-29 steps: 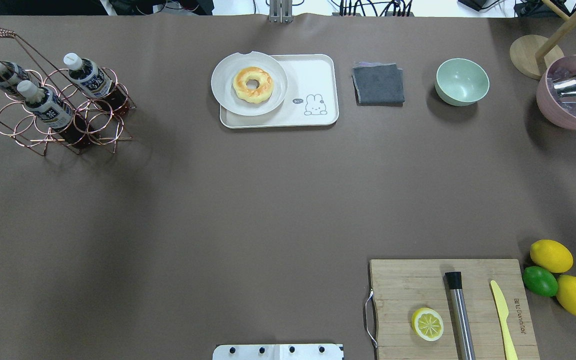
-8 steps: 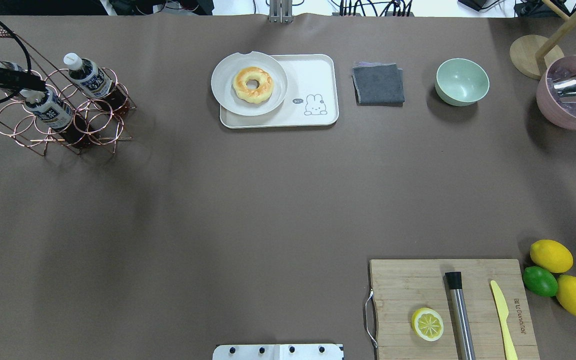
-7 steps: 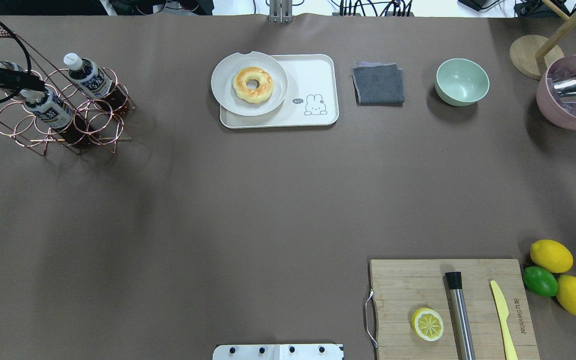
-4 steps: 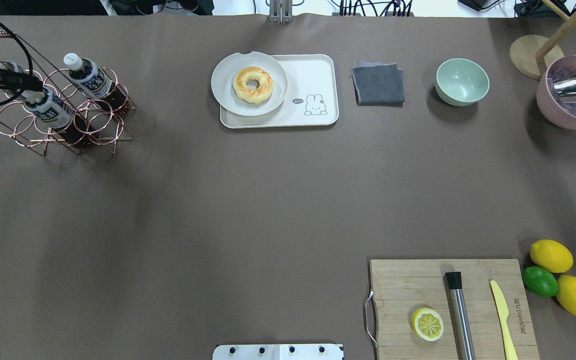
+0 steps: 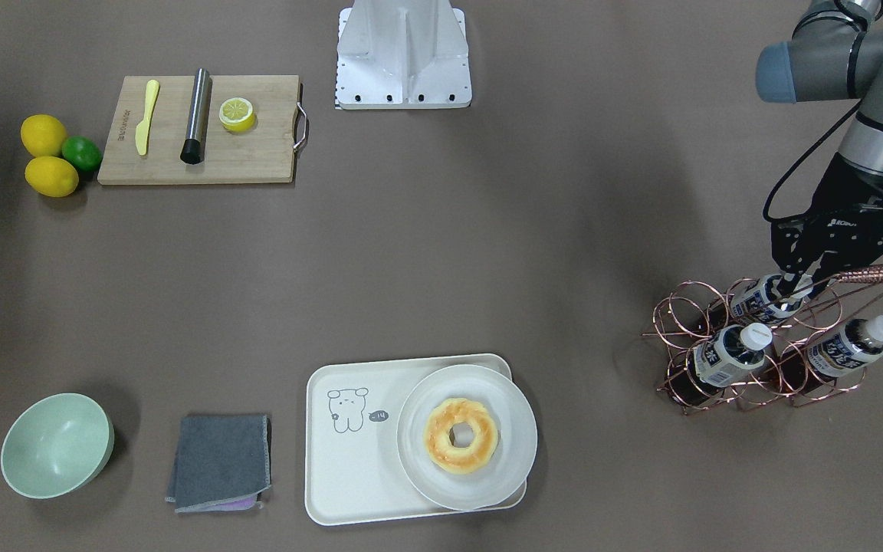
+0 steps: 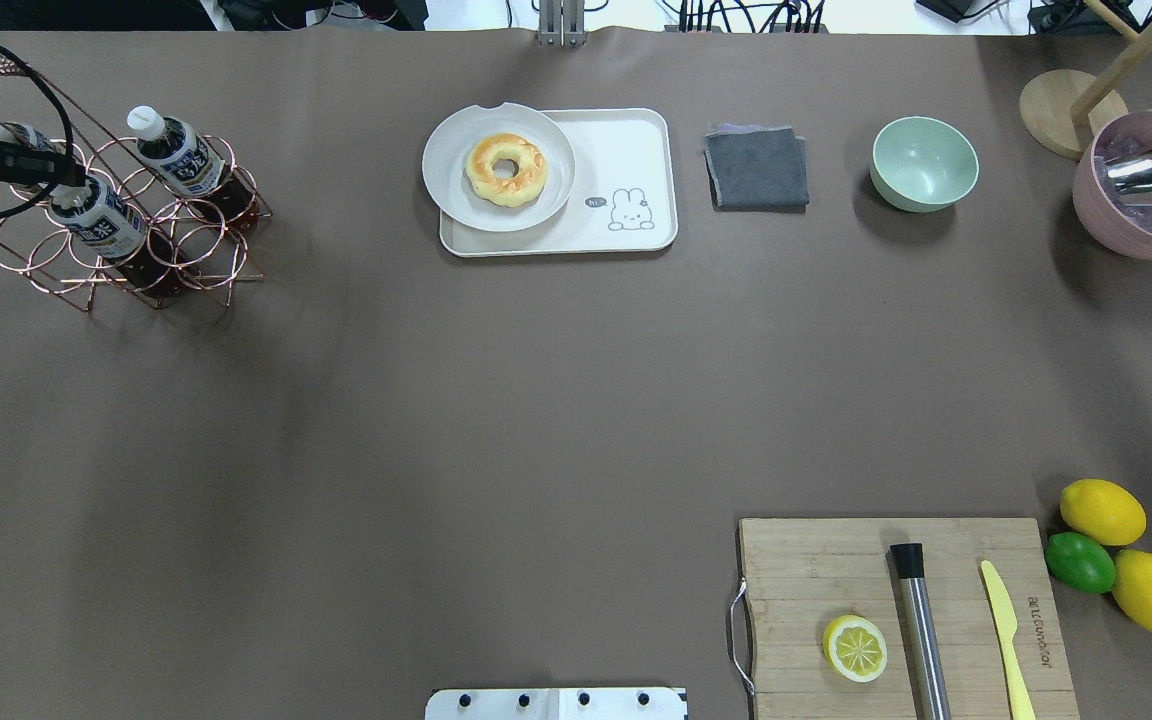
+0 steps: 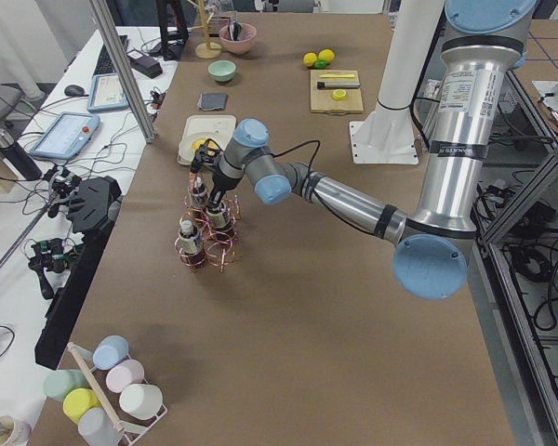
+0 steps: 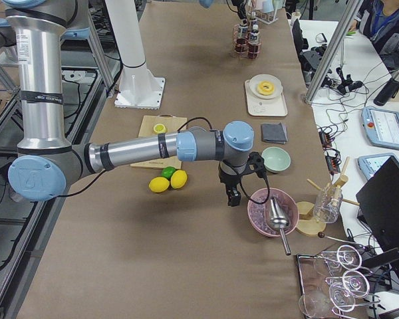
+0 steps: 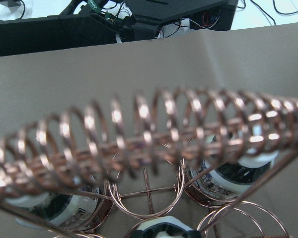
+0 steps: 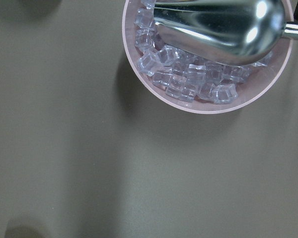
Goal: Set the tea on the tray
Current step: 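Move the left gripper down onto a tea bottle in the copper rack, then lift the tea bottle out of the rack with the left gripper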
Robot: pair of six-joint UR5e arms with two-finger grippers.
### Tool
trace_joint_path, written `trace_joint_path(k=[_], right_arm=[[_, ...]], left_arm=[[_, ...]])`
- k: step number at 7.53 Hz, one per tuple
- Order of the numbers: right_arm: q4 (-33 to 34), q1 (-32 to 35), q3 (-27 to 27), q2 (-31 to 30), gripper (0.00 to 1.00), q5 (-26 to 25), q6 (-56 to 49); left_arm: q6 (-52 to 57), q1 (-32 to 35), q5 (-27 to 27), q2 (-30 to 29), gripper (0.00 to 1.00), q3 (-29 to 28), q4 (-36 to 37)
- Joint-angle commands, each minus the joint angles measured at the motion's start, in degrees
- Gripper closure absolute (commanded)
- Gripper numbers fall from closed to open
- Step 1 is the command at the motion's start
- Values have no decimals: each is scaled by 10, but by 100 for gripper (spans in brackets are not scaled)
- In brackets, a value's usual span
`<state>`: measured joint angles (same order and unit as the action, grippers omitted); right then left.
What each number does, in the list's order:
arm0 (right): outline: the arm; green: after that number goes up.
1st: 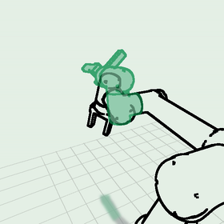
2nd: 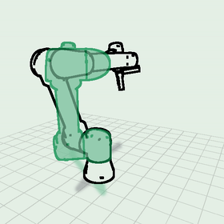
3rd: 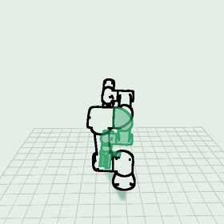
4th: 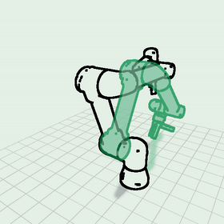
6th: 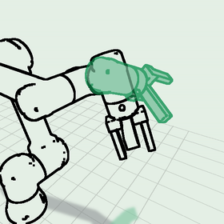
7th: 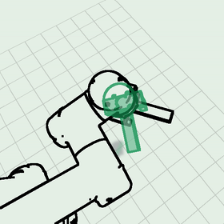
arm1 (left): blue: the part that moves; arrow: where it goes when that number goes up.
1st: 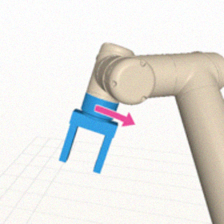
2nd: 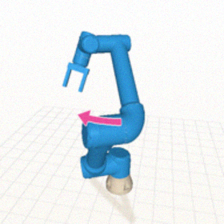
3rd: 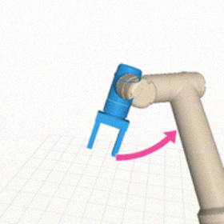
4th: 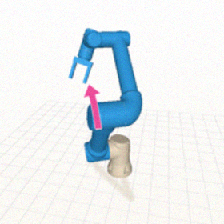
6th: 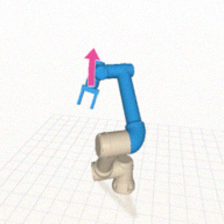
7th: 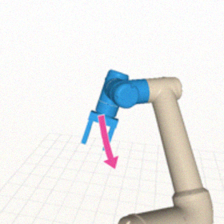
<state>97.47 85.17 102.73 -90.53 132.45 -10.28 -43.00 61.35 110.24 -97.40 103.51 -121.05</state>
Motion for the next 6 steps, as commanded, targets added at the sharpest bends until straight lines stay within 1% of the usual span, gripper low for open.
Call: trace_joint_path(k=[1, 2, 3, 4, 5, 6], right_arm=[[0, 0, 0, 0, 0, 0, 0], [0, 0, 0, -1, 0, 0, 0], [0, 0, 0, -1, 0, 0, 0], [0, 0, 1, -1, 0, 1, 0], [0, 0, 1, 0, 0, 1, 0], [0, 0, 1, 2, 0, 1, 0]], left_arm=[[11, 26, 50, -13, 100, 58, 90], [68, 52, 64, -46, 100, 88, 174], [116, 82, 71, -73, 100, 127, 277], [119, 86, 72, -97, 100, 156, 343], [99, 81, 80, -124, 100, 170, 387], [13, 51, 82, -169, 100, 172, 417]])
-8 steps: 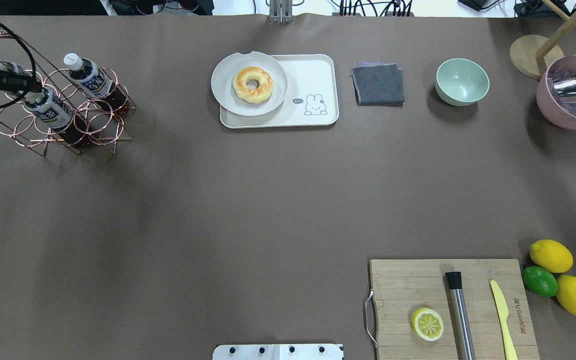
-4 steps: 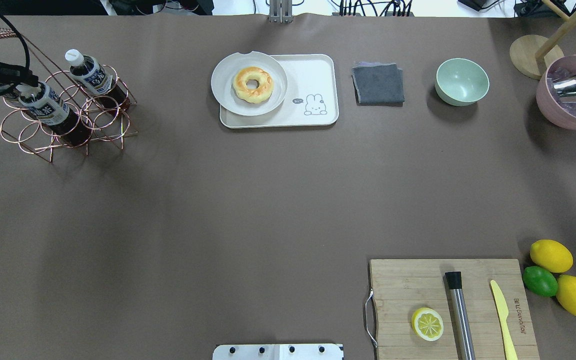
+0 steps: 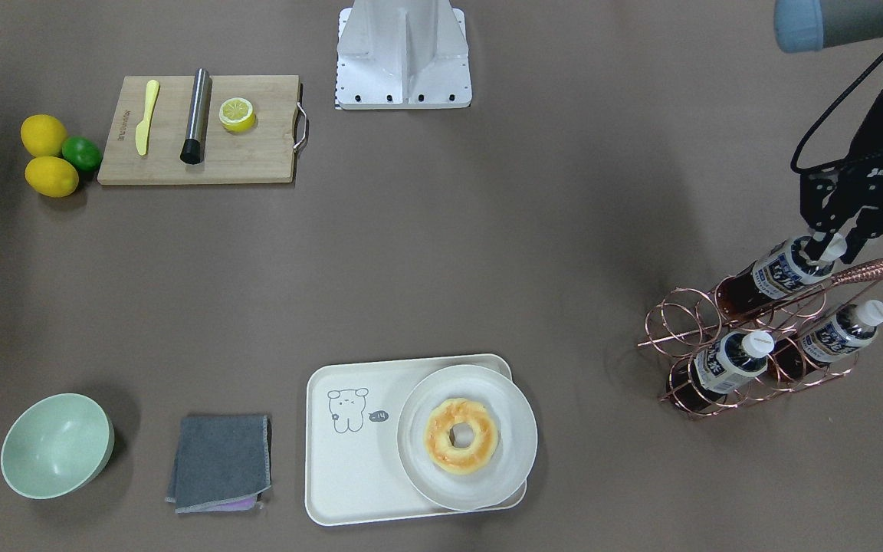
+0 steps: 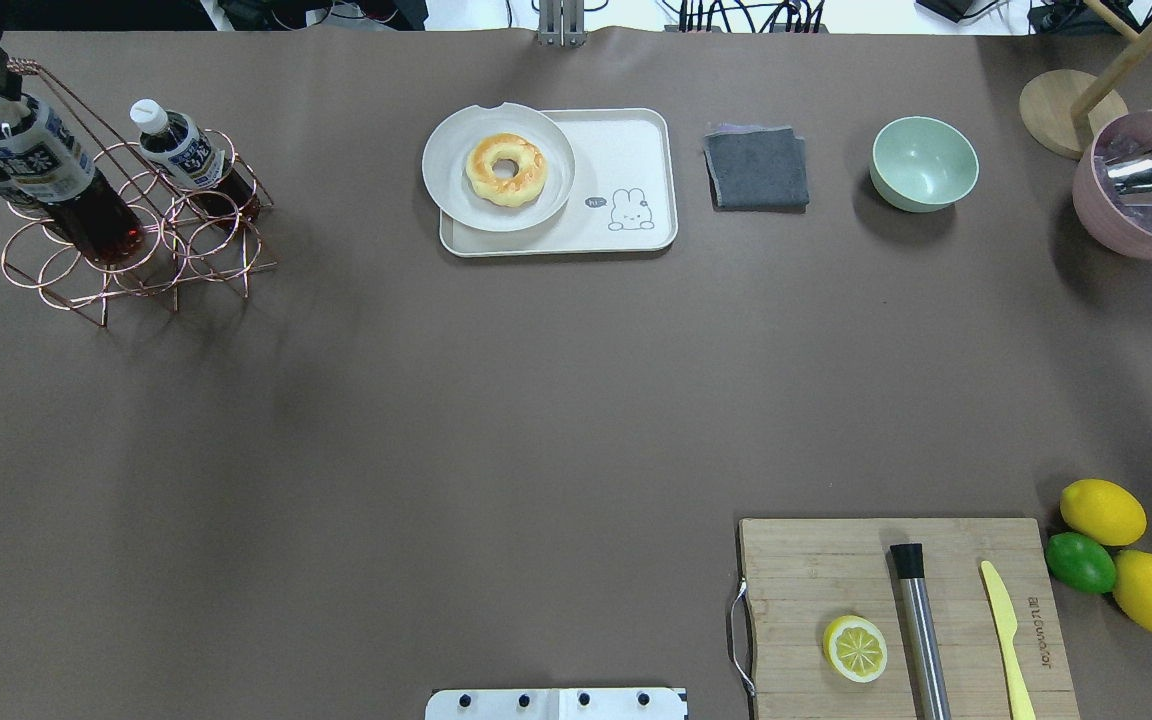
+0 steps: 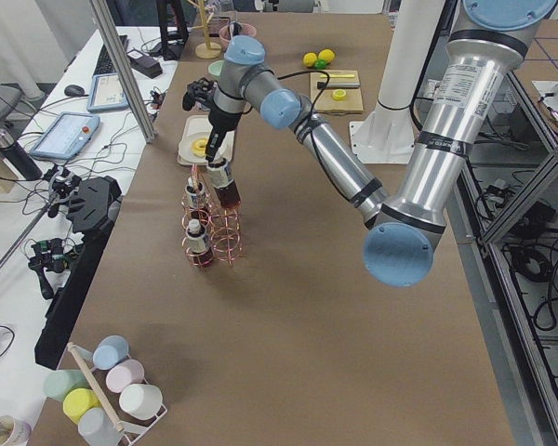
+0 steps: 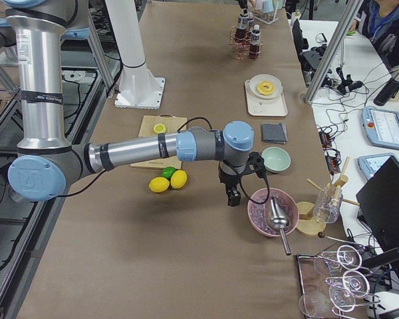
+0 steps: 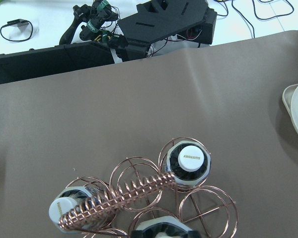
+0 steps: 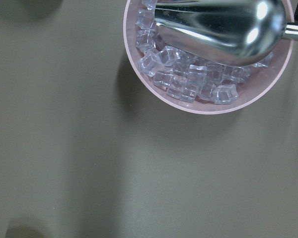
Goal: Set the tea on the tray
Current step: 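Lift the tea bottle out of the rack with the left gripper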
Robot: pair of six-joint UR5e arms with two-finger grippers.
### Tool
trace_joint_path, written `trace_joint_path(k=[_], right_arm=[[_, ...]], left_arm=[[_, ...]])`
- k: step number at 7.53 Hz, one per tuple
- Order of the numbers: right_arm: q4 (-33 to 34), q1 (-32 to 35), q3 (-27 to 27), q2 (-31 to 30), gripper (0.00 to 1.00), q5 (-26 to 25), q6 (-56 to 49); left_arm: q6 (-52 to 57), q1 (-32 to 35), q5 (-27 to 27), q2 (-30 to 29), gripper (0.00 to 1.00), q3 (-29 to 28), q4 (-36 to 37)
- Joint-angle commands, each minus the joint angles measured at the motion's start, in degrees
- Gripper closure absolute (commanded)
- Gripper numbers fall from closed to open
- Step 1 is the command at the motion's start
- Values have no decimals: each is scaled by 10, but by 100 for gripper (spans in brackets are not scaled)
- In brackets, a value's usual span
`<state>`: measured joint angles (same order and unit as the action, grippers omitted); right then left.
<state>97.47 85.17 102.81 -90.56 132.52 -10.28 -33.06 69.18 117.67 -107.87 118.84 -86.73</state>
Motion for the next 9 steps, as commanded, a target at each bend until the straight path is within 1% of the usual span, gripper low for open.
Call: trace_joint_path(k=[1, 2, 3, 4, 5, 6, 7, 8, 9], right_arm=[[0, 0, 0, 3, 0, 1, 0], [0, 0, 0, 3, 0, 2, 0], [0, 0, -1, 4, 0, 2, 0], [0, 0, -1, 4, 0, 4, 0], [0, 0, 2, 2, 0, 8, 0], [0, 0, 3, 1, 0, 8, 0], [0, 0, 3, 1, 0, 9, 0], [0, 0, 4, 0, 0, 9, 0], [0, 0, 4, -1, 0, 10, 0]], left_arm=[[-156, -72, 2, -106, 100, 18, 101], [-214, -109, -7, -144, 100, 17, 128], [-275, -172, -70, -176, 100, 13, 142], [-317, -249, -151, -194, 100, 4, 145], [-355, -298, -201, -235, 100, -31, 151], [-385, -330, -225, -290, 100, -76, 172], [-418, -358, -244, -323, 100, -108, 176], [-438, -388, -269, -333, 100, -123, 176], [-454, -420, -306, -335, 100, -131, 176]])
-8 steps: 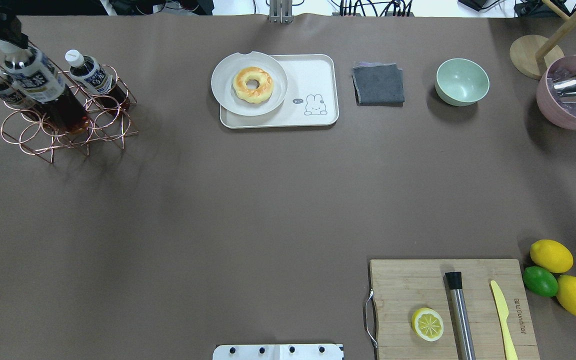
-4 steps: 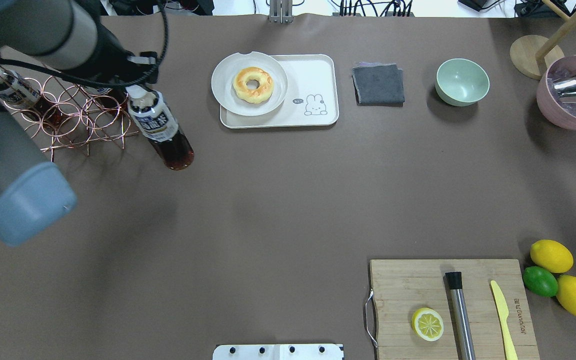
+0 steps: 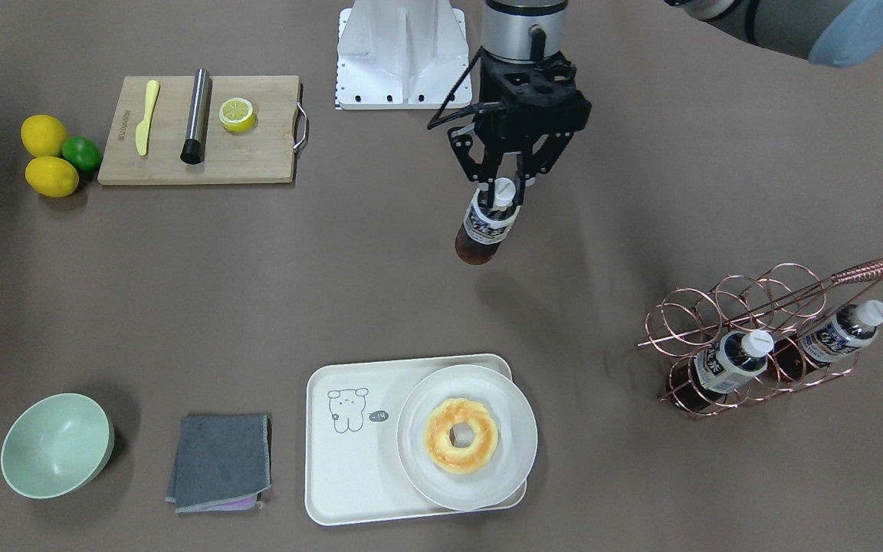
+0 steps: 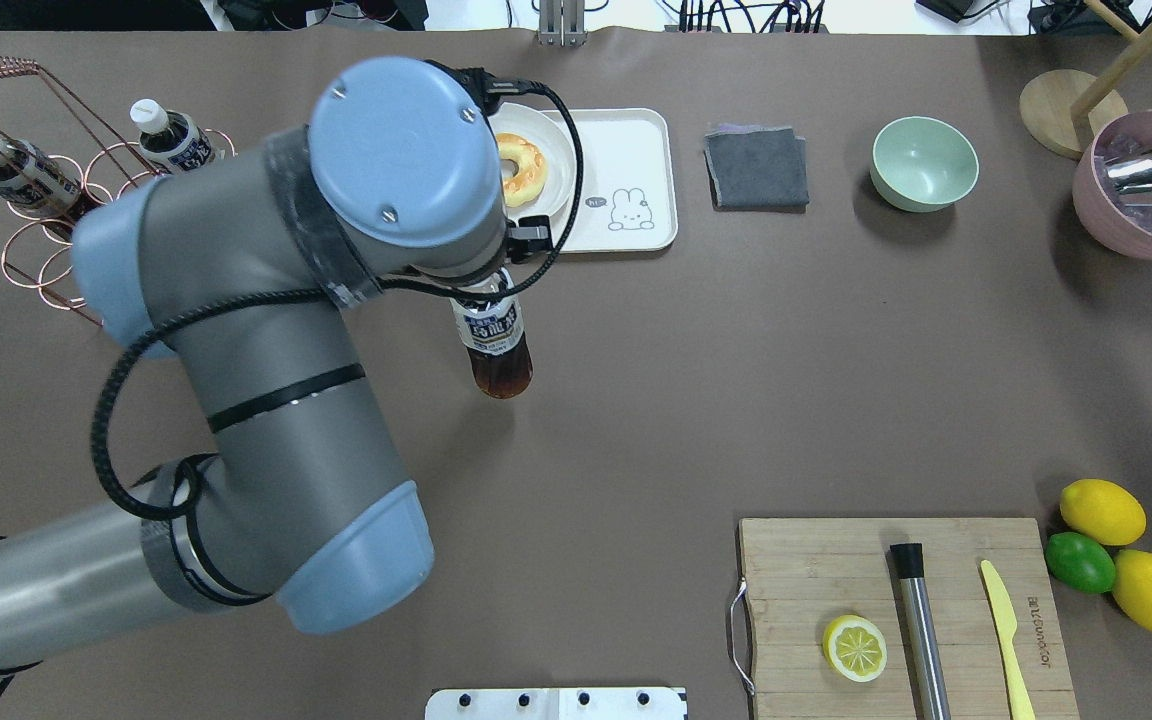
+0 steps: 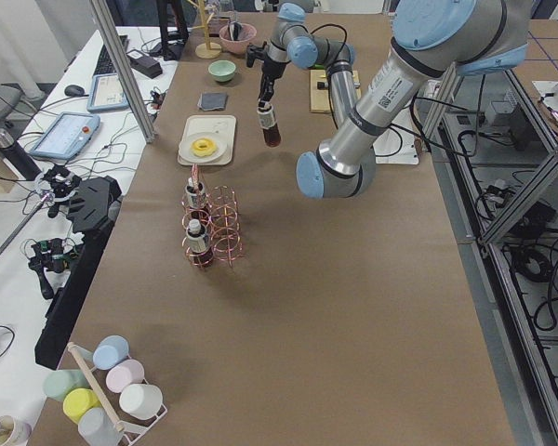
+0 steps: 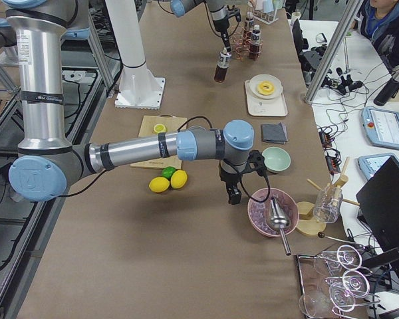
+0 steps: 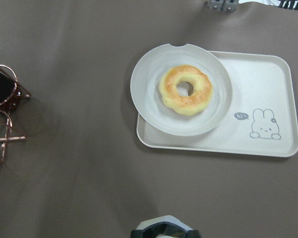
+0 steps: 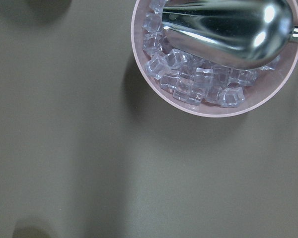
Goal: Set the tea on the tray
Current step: 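Carry the bottle toward the tray and lower it onto the table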
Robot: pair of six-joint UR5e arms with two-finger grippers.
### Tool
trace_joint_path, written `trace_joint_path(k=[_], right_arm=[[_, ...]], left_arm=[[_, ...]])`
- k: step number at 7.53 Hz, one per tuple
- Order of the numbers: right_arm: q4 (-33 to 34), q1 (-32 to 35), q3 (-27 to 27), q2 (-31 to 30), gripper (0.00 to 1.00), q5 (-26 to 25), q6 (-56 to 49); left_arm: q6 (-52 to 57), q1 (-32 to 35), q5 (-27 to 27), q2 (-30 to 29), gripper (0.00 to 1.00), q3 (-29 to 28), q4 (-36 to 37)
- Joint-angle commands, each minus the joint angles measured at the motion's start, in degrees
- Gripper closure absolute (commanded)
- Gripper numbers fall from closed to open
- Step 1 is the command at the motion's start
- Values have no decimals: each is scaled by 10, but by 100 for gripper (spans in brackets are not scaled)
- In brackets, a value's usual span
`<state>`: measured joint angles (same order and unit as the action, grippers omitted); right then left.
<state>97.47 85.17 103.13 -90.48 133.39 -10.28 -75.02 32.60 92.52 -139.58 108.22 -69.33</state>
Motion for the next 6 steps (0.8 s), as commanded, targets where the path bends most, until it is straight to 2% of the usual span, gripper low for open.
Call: trace_joint_path(k=[1, 6], right_arm=[[0, 0, 1, -1, 0, 1, 0], [-1, 0, 1, 3, 0, -2, -1]], left_arm=[[-38, -68, -59, -23, 100, -27, 3], [-65, -104, -89, -26, 100, -35, -1]])
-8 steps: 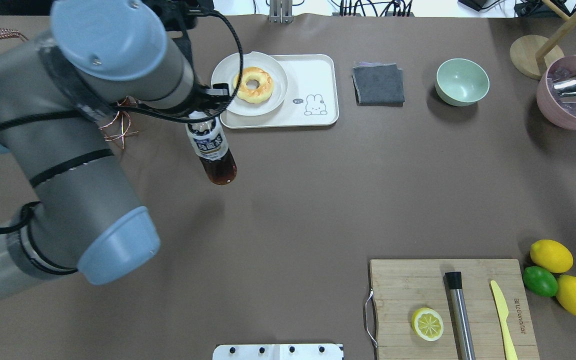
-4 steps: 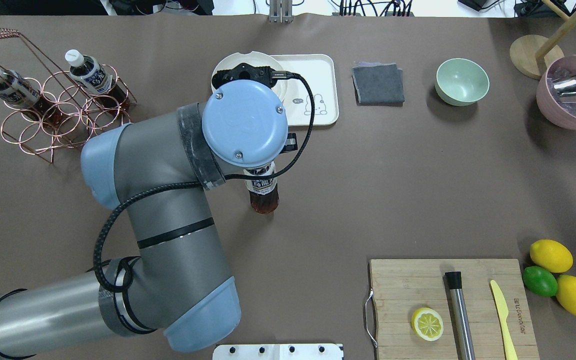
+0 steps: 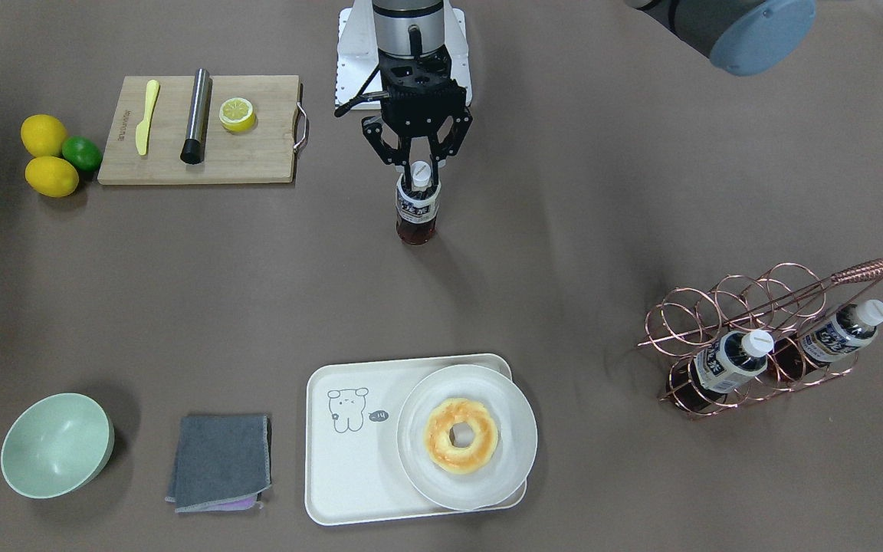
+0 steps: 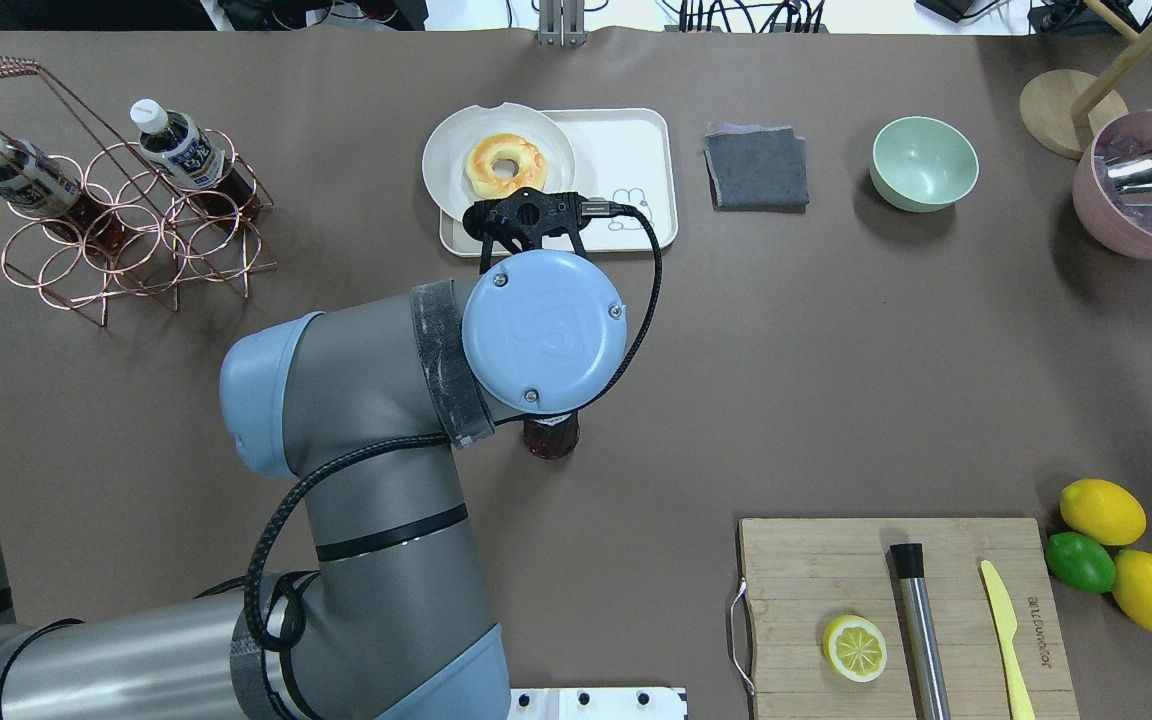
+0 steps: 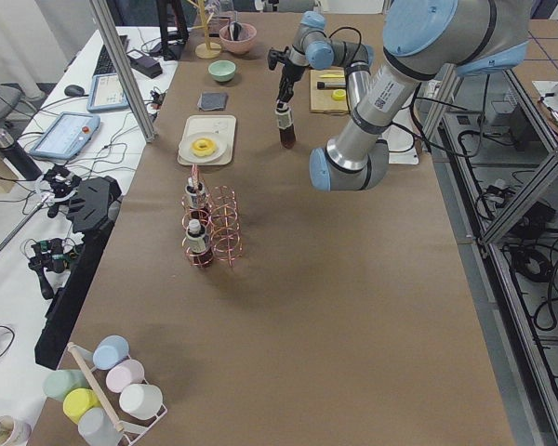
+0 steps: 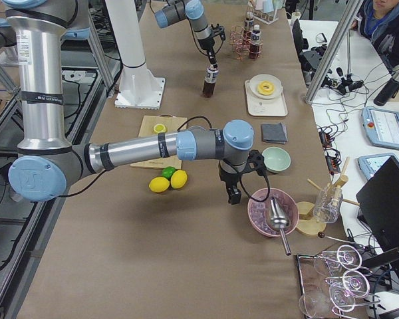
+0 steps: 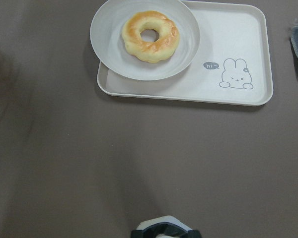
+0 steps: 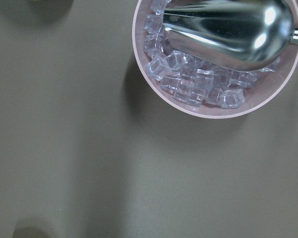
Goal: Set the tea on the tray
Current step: 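Carry the bottle toward the tray and lower it onto the table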
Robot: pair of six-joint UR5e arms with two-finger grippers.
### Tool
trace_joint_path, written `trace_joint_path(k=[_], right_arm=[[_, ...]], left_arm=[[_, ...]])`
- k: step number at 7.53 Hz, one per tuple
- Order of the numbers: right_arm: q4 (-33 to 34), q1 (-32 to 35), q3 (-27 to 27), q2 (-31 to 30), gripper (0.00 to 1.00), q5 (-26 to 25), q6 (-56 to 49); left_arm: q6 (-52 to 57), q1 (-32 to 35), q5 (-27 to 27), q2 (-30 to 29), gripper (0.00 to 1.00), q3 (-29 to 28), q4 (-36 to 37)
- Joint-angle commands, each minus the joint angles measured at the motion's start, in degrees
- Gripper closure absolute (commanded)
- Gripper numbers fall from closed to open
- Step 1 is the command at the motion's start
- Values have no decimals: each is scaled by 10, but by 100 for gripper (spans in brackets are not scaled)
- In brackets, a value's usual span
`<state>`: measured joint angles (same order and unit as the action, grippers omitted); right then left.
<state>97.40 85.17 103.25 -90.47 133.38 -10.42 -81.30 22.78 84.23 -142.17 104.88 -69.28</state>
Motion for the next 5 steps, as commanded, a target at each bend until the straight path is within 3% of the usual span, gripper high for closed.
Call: trace_joint_path(k=[1, 2, 3, 4, 5], right_arm=[[0, 0, 0, 4, 0, -3, -1], [-1, 0, 2, 6, 0, -2, -1], [-1, -2, 11, 6, 0, -3, -1], [0, -3, 17, 6, 0, -2, 1], [0, -7, 26, 9, 0, 0, 4]], left_arm=[[-2, -8, -6, 1, 100, -1, -2], [-2, -11, -6, 1, 100, 0, -2], [-2, -11, -6, 2, 71, 1, -2], [-1, -11, -6, 5, 18, 1, -2], [1, -11, -6, 5, 10, 4, -1]])
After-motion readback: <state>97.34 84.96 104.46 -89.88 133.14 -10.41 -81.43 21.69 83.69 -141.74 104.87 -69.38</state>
